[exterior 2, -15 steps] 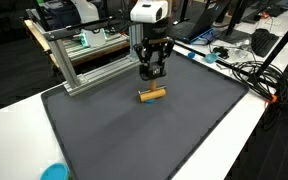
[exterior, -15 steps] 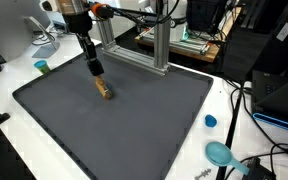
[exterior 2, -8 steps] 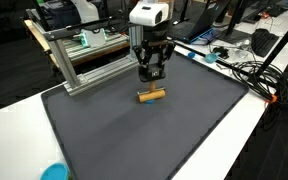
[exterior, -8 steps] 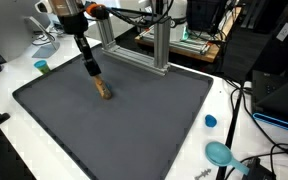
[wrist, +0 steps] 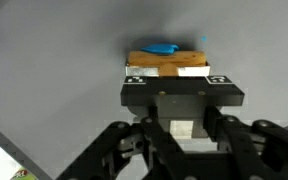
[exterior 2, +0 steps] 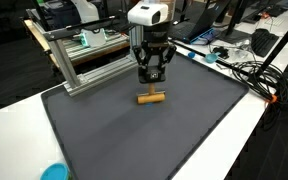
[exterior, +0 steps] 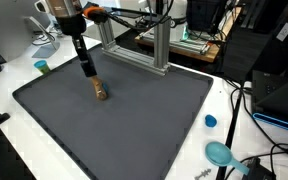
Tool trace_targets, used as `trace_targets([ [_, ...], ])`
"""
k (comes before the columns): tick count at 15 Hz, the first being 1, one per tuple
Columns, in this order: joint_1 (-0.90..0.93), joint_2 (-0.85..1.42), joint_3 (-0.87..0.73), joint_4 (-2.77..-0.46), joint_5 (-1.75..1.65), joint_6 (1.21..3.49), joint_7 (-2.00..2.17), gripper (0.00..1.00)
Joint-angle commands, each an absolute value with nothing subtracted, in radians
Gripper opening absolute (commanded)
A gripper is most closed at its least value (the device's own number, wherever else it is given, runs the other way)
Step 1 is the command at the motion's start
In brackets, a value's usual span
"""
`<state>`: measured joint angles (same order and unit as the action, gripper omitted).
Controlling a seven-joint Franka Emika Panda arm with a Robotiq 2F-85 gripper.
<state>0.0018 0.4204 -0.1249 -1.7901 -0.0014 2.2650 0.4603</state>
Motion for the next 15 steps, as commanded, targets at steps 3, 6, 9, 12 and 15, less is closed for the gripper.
trace_targets([
  [3,-0.006,0.455,-0.138,-1.777,-0.016,2.241,0.444,0.21],
  [6,-0.025,0.388,-0.105,-1.824,0.033,2.273,0.342,0.21],
  [9,-0.037,0.310,-0.081,-1.886,0.060,2.312,0.241,0.21],
  [12,-0.042,0.251,-0.062,-1.929,0.085,2.344,0.163,0.21],
  [15,-0.041,0.222,-0.044,-1.948,0.112,2.343,0.110,0.21],
])
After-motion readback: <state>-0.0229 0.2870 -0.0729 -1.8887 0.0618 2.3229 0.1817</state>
